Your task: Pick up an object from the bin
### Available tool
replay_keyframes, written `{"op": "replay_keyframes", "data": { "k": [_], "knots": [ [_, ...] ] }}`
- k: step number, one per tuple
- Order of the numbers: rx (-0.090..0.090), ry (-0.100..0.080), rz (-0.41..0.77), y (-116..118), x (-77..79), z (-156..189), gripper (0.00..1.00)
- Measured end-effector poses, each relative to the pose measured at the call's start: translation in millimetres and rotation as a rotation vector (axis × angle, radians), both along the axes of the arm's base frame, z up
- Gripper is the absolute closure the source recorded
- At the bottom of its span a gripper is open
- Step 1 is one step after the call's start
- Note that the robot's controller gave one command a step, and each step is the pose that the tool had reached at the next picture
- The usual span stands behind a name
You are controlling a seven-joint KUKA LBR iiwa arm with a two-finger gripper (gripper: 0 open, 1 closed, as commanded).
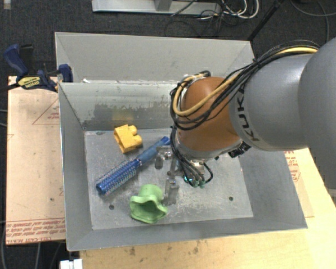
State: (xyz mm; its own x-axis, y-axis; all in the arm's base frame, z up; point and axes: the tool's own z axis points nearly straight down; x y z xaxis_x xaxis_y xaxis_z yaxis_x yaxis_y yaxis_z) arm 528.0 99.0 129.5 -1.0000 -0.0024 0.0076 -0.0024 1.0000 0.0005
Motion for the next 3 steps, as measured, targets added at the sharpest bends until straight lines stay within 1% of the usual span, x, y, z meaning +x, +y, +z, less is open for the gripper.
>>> {"op": "replay_keyframes", "data": {
  "k": [1,2,3],
  "knots": [
    [0.007,-0.019,0.248,79.8,73.7,-56.8,0.00],
    [0.002,-0.011,0.394,75.8,56.0,-28.5,0.00],
    [0.002,-0.009,0.471,60.6,55.0,-25.5,0.00]
  ]
}}
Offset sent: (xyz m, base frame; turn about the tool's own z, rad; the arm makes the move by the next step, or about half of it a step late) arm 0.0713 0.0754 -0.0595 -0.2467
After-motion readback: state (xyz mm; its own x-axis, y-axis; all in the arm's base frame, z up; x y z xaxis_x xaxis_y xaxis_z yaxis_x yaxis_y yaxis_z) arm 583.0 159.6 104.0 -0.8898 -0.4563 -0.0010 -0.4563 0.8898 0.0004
